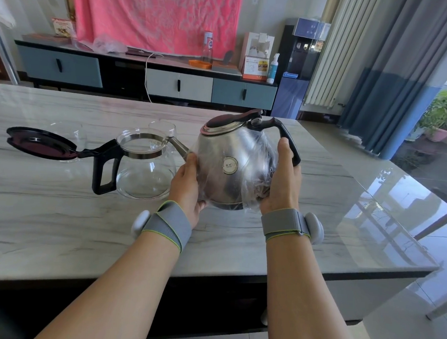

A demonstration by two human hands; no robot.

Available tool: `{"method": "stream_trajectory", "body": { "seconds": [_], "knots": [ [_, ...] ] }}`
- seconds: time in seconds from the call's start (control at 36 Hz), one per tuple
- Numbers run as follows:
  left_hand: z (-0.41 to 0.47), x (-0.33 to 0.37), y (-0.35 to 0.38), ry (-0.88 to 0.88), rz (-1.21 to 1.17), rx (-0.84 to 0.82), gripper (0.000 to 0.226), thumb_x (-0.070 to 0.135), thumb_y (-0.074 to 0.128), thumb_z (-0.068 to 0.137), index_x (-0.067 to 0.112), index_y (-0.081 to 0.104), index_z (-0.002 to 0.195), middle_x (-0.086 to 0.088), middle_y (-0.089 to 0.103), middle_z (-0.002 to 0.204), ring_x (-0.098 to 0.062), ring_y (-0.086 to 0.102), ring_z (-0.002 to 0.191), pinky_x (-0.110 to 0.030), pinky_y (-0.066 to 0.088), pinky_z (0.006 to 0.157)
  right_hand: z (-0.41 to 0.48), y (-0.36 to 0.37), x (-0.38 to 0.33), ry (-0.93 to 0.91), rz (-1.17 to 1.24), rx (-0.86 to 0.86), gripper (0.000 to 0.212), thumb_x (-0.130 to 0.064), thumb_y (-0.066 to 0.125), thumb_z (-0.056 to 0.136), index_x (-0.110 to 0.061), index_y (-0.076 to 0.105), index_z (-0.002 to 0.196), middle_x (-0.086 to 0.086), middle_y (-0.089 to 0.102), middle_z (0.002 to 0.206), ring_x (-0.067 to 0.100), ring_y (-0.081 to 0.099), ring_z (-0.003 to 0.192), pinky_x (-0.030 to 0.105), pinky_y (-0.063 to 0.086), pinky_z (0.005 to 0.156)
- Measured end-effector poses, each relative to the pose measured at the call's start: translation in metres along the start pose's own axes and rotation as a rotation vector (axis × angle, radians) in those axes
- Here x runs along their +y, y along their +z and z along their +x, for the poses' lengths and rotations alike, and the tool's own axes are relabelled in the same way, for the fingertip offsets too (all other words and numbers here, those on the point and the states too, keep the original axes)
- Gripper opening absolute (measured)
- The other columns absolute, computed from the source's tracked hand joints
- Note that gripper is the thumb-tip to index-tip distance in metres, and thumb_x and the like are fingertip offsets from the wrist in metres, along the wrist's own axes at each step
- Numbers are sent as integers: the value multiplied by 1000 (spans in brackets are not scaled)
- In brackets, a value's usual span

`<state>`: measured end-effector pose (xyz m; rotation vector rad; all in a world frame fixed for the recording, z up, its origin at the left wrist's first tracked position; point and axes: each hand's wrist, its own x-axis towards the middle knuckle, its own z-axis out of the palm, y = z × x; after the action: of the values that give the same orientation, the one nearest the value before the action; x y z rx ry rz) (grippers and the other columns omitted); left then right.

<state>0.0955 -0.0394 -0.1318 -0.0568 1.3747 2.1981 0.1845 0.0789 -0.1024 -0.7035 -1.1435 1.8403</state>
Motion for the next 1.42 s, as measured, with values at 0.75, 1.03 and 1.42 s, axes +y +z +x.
{"method": "stream_trajectory", "body": {
  "seconds": [0.75, 1.03, 1.42],
  "knots": [
    [1, -1, 0, 14, 5, -9, 33, 61, 48, 98, 36, 63, 113, 5, 68, 121, -22, 65, 108, -55, 53, 96, 0, 1, 0, -12, 1, 6, 32, -57, 74, 81, -34, 65, 101, 2, 71, 123, 27, 67, 121, 52, 53, 110],
    [0, -1, 0, 13, 0, -19, 34, 59, 48, 99, 35, 63, 117, 5, 69, 117, -20, 66, 104, -48, 56, 89, 4, -2, 1, 10, 7, -8, 20, -51, 72, 95, -35, 65, 104, -1, 70, 124, 23, 66, 120, 50, 53, 110],
    [0, -2, 0, 21, 6, -23, 31, 60, 48, 98, 35, 64, 105, 4, 69, 120, -20, 67, 105, -54, 54, 95, 2, -1, 1, -9, 3, -5, 22, -51, 73, 93, -34, 67, 105, -3, 71, 118, 22, 67, 119, 51, 54, 110]
  ]
}}
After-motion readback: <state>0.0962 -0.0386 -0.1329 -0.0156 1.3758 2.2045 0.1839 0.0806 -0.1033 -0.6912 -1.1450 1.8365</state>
